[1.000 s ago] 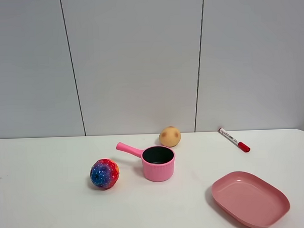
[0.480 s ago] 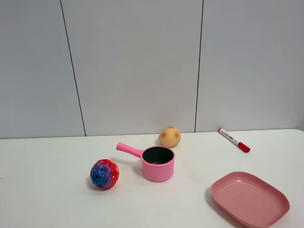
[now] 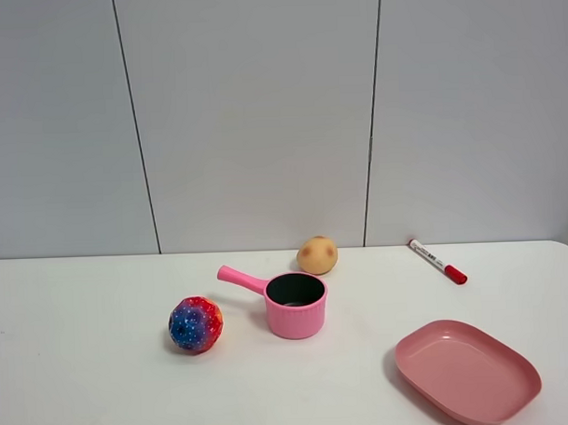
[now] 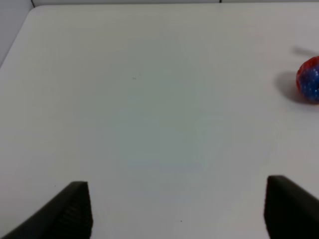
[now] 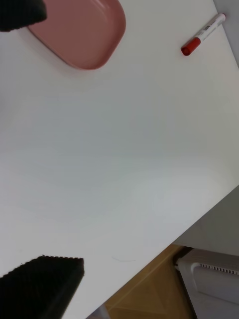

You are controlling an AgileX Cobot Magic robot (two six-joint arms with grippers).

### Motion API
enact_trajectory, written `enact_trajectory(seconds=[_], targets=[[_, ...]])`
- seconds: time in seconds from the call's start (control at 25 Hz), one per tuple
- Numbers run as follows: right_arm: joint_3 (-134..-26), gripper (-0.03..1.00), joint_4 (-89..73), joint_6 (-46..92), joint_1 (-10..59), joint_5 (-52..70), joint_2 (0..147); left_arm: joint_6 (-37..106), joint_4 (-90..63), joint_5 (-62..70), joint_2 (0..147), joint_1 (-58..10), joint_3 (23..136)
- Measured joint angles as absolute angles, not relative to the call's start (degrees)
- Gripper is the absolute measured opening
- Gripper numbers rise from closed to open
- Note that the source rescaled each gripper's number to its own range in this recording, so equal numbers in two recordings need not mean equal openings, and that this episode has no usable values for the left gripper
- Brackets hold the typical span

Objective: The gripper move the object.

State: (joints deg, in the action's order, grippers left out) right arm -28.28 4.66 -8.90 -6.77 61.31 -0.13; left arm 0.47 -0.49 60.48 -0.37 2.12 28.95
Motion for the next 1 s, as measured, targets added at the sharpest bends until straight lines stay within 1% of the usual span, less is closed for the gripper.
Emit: enact_trajectory(seconds=[1.0], targets=[[-28.3, 0.87, 4.7, -8.9, -6.8, 61.3, -0.1, 0.5, -0.5, 60.5, -0.4, 2.1, 29.0]])
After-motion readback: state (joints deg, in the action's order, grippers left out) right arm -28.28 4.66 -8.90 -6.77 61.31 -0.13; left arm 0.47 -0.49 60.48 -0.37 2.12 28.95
